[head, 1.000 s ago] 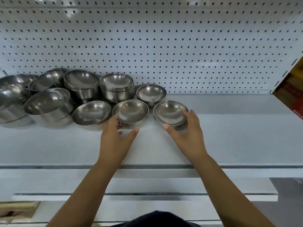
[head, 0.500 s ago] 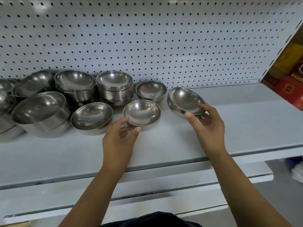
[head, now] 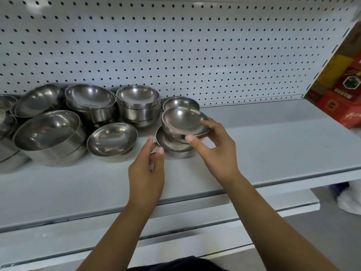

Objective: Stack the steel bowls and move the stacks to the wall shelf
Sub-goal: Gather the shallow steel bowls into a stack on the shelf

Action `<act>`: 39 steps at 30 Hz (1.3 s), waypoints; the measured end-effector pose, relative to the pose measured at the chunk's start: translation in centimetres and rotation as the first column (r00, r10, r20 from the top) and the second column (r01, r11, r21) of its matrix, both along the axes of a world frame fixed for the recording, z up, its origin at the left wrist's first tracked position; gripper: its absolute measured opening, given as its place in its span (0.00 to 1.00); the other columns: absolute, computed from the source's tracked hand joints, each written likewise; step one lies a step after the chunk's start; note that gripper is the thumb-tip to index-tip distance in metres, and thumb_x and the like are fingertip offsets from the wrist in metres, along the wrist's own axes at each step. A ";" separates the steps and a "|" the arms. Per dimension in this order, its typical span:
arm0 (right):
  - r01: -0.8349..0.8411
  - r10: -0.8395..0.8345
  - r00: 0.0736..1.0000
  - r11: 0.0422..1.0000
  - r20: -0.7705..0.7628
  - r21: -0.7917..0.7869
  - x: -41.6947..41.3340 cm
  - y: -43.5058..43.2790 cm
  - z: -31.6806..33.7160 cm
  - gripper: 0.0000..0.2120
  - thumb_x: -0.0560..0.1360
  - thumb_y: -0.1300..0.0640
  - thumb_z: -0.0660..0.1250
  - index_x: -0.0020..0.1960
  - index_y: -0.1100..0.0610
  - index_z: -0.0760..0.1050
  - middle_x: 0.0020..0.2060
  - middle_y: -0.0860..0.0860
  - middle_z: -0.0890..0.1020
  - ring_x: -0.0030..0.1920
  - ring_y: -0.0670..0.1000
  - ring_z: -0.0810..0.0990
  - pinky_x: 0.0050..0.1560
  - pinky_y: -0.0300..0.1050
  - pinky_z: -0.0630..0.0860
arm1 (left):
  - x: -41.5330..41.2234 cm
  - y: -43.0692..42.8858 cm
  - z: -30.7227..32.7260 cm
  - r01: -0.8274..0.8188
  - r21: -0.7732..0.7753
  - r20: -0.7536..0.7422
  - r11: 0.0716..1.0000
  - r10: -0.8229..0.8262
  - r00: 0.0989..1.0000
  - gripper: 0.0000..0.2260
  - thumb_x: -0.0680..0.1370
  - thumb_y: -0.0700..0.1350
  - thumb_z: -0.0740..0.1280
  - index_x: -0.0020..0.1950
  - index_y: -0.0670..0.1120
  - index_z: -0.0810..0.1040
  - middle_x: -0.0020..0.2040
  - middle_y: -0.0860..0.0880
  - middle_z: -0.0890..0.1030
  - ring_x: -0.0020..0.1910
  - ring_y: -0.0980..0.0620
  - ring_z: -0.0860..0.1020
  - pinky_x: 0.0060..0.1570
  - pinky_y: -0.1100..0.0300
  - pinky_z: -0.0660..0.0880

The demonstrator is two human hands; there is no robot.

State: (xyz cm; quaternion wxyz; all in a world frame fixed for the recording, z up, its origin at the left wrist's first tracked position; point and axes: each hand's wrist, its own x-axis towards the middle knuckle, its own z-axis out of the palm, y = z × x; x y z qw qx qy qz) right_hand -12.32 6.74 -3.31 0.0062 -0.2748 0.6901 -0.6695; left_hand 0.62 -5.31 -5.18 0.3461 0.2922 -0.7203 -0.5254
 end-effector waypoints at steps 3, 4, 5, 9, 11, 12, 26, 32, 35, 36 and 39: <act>-0.001 0.005 0.999 0.997 -0.049 0.073 0.4 -0.5 -0.7 0.30 0.67 0.41 0.80 0.66 0.47 0.78 0.68 0.39 0.78 0.70 0.42 0.75 0.73 0.46 0.72 | 0.3 -0.2 -0.2 -0.040 0.016 0.022 0.999 0.039 0.999 0.20 0.83 0.52 0.64 0.75 0.51 0.73 0.64 0.56 0.80 0.56 0.76 0.75 0.53 0.83 0.67; -0.004 0.008 0.998 0.996 -0.057 0.088 0.6 -0.6 -0.9 0.31 0.67 0.40 0.80 0.66 0.48 0.78 0.69 0.39 0.77 0.71 0.41 0.74 0.73 0.44 0.71 | 0.4 -0.2 -0.2 -0.056 0.020 0.020 0.998 0.056 0.998 0.19 0.83 0.53 0.64 0.74 0.51 0.73 0.63 0.56 0.81 0.56 0.74 0.75 0.52 0.83 0.67; -0.007 0.013 0.998 0.995 -0.057 0.102 0.7 -0.7 -1.0 0.32 0.66 0.39 0.79 0.66 0.47 0.78 0.70 0.39 0.77 0.72 0.39 0.73 0.74 0.43 0.70 | 0.4 -0.2 -0.2 -0.073 0.027 0.013 0.997 0.073 0.997 0.18 0.84 0.53 0.64 0.73 0.51 0.74 0.62 0.56 0.81 0.55 0.72 0.76 0.51 0.82 0.67; -0.013 0.024 0.997 0.988 -0.071 0.155 0.8 -0.8 -1.4 0.34 0.65 0.39 0.79 0.68 0.47 0.77 0.72 0.39 0.75 0.73 0.37 0.71 0.75 0.42 0.69 | 0.6 -0.2 -0.1 -0.127 0.038 -0.011 0.991 0.127 0.992 0.14 0.84 0.53 0.64 0.69 0.53 0.75 0.56 0.58 0.82 0.55 0.64 0.79 0.50 0.79 0.70; -0.018 0.028 0.998 0.985 -0.055 0.169 0.7 -0.7 -1.4 0.35 0.64 0.38 0.79 0.69 0.46 0.77 0.74 0.39 0.73 0.73 0.36 0.69 0.76 0.44 0.69 | 0.7 -0.2 -0.1 -0.153 0.052 -0.026 0.987 0.155 0.988 0.12 0.84 0.52 0.65 0.67 0.54 0.76 0.55 0.57 0.83 0.55 0.61 0.80 0.50 0.78 0.71; -0.027 0.035 0.998 0.985 -0.044 0.171 0.7 -0.6 -1.4 0.36 0.64 0.37 0.79 0.69 0.45 0.77 0.74 0.39 0.73 0.74 0.36 0.69 0.76 0.45 0.68 | 0.8 -0.2 -0.1 -0.172 0.050 -0.036 0.984 0.174 0.984 0.11 0.84 0.52 0.65 0.66 0.54 0.76 0.55 0.57 0.83 0.54 0.61 0.80 0.49 0.77 0.71; -0.191 0.190 0.981 0.961 0.028 0.198 0.4 -0.5 -1.1 0.41 0.65 0.49 0.84 0.73 0.38 0.69 0.62 0.34 0.79 0.64 0.42 0.80 0.66 0.41 0.76 | 3.3 -2.4 0.1 -0.391 -0.293 0.154 0.873 0.446 0.881 0.28 0.77 0.50 0.75 0.72 0.44 0.69 0.78 0.38 0.55 0.77 0.39 0.57 0.68 0.53 0.65; -0.219 0.217 0.976 0.959 0.031 0.183 0.7 -0.4 -1.0 0.42 0.62 0.48 0.84 0.73 0.39 0.71 0.60 0.31 0.79 0.63 0.41 0.80 0.64 0.38 0.77 | 4.1 -5.3 0.2 -0.355 -0.219 0.175 0.909 0.395 0.902 0.30 0.76 0.54 0.75 0.72 0.44 0.69 0.70 0.45 0.73 0.69 0.45 0.72 0.65 0.50 0.73; -0.261 0.259 0.965 0.949 0.039 0.178 0.6 -0.3 -1.0 0.43 0.62 0.48 0.84 0.73 0.39 0.70 0.63 0.35 0.80 0.65 0.43 0.79 0.67 0.42 0.76 | 4.3 -5.8 0.1 -0.360 -0.216 0.163 0.908 0.397 0.903 0.27 0.76 0.54 0.75 0.71 0.44 0.72 0.66 0.48 0.77 0.65 0.48 0.75 0.60 0.58 0.70; -0.272 0.269 0.962 0.946 0.042 0.175 0.6 -0.2 -1.0 0.43 0.62 0.48 0.83 0.73 0.38 0.70 0.64 0.35 0.79 0.65 0.42 0.79 0.67 0.41 0.76 | 4.4 -5.8 0.1 -0.363 -0.219 0.157 0.906 0.400 0.903 0.27 0.76 0.54 0.75 0.70 0.45 0.72 0.65 0.48 0.77 0.64 0.49 0.75 0.61 0.58 0.70; -0.290 0.284 0.957 0.945 0.062 0.153 0.6 -0.1 -0.8 0.38 0.65 0.47 0.81 0.70 0.30 0.68 0.65 0.34 0.79 0.66 0.40 0.78 0.66 0.40 0.75 | 4.5 -5.7 0.1 -0.385 -0.209 0.134 0.899 0.416 0.900 0.27 0.75 0.55 0.76 0.69 0.46 0.74 0.64 0.50 0.78 0.63 0.50 0.76 0.63 0.55 0.73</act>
